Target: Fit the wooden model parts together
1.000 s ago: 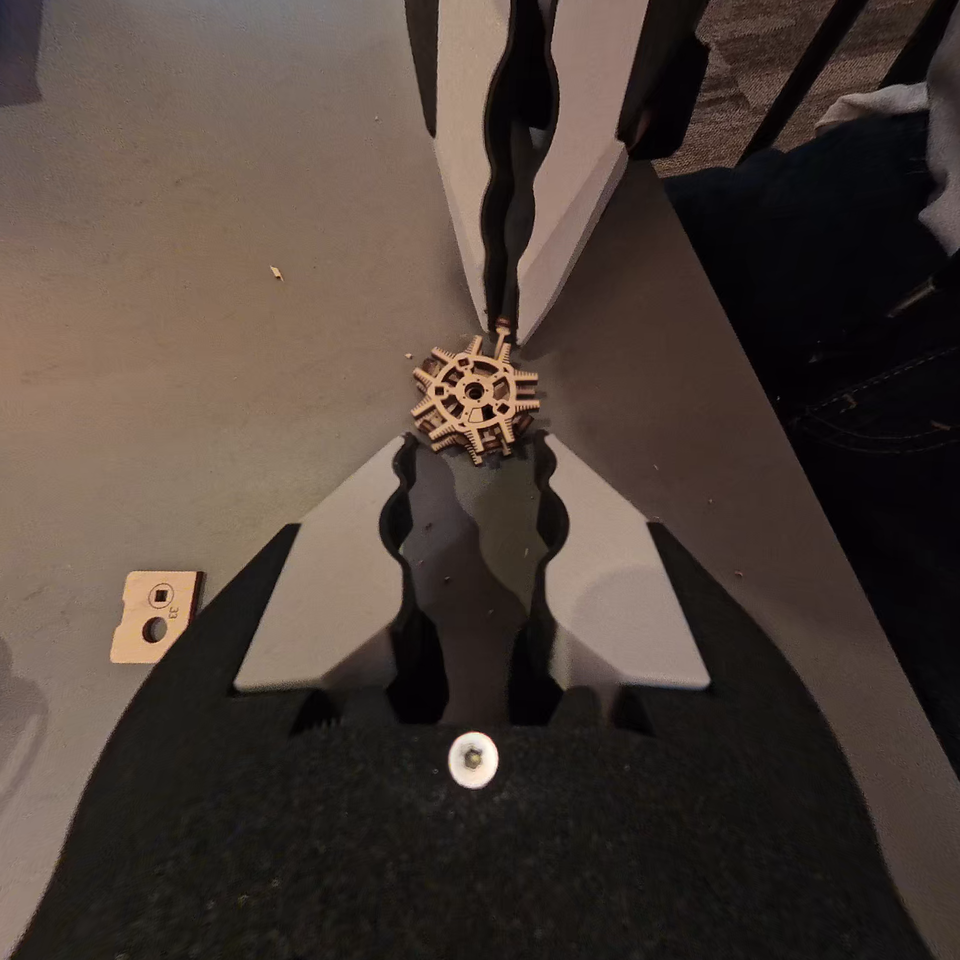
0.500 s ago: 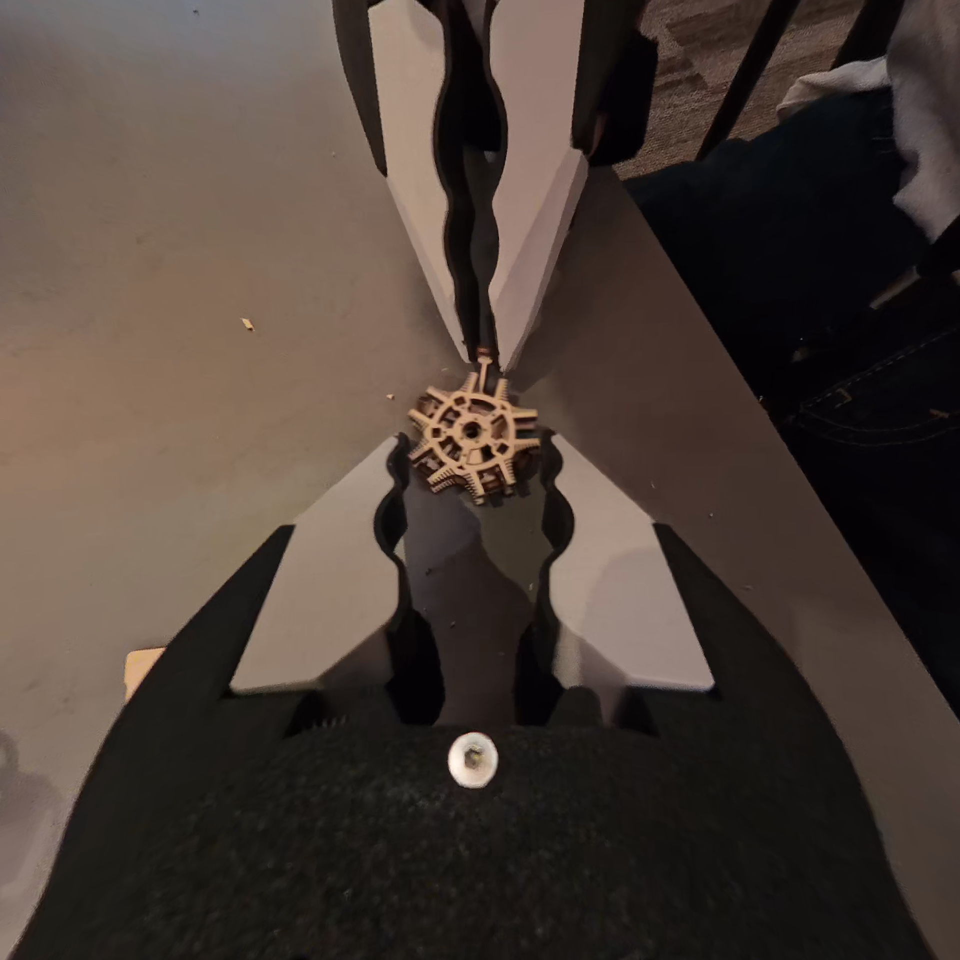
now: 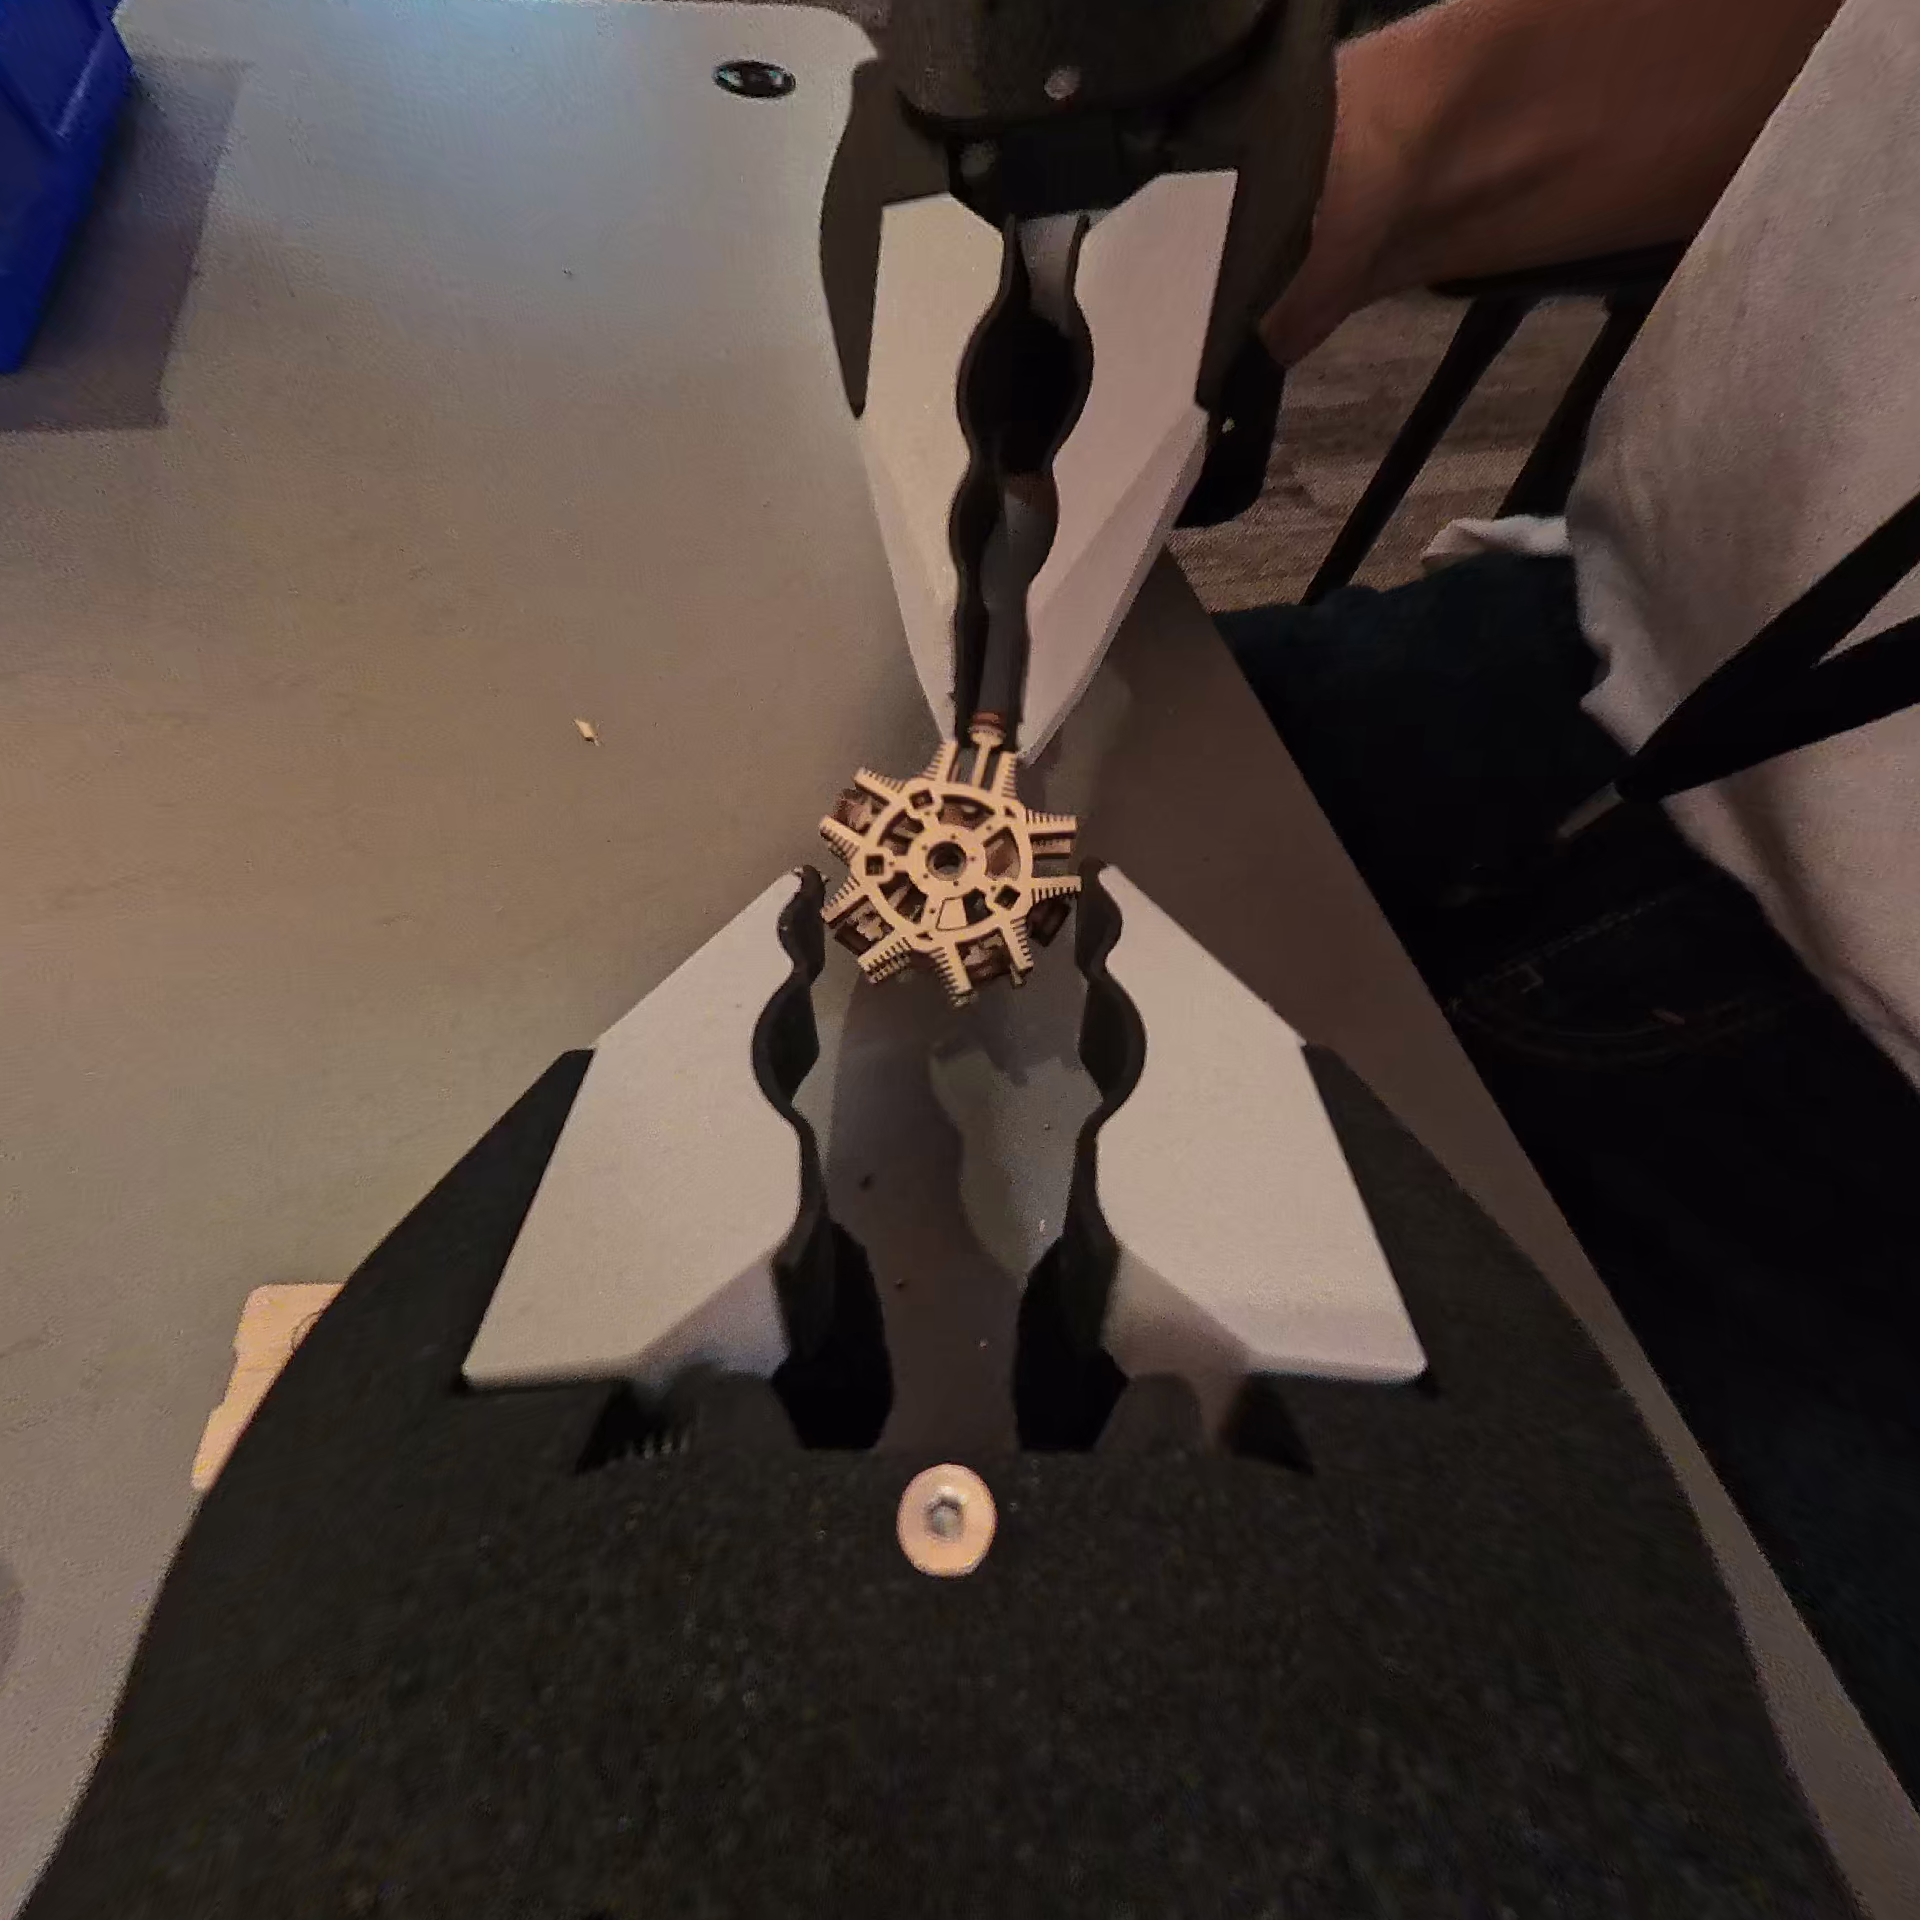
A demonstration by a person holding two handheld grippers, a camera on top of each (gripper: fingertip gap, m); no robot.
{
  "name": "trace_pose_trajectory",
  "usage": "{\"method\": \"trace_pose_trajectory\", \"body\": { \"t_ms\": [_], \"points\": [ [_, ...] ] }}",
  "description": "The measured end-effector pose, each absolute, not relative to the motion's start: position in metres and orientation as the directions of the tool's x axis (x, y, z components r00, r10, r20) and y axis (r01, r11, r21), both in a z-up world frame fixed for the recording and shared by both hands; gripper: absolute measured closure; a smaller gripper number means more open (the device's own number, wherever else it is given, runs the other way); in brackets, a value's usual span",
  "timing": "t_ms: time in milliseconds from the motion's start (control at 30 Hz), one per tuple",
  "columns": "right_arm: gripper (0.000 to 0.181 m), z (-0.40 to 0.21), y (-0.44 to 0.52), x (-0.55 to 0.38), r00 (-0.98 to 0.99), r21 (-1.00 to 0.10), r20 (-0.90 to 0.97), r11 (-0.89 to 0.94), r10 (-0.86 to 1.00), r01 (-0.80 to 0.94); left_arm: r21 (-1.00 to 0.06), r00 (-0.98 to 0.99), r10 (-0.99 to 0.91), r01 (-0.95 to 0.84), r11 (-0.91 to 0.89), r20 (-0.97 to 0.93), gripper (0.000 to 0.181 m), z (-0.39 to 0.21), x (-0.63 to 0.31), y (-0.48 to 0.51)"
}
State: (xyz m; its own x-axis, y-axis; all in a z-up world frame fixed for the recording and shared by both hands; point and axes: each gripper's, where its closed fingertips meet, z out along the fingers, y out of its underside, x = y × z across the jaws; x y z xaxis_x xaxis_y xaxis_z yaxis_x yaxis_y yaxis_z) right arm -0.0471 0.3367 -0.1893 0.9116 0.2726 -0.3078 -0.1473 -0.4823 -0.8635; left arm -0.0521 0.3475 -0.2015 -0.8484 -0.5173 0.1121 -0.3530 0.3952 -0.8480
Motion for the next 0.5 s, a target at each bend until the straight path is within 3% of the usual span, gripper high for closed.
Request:
{"method": "trace_pose_trajectory", "body": {
  "t_ms": [500],
  "points": [
    [0.174,-0.175,0.339,-0.051,0.916,-0.915,-0.222,-0.395,0.335,-0.078,-0.884,-0.843,-0.51,-0.36,0.3,0.17,0.135,-0.187,-0.053,0.348]
  ]
}}
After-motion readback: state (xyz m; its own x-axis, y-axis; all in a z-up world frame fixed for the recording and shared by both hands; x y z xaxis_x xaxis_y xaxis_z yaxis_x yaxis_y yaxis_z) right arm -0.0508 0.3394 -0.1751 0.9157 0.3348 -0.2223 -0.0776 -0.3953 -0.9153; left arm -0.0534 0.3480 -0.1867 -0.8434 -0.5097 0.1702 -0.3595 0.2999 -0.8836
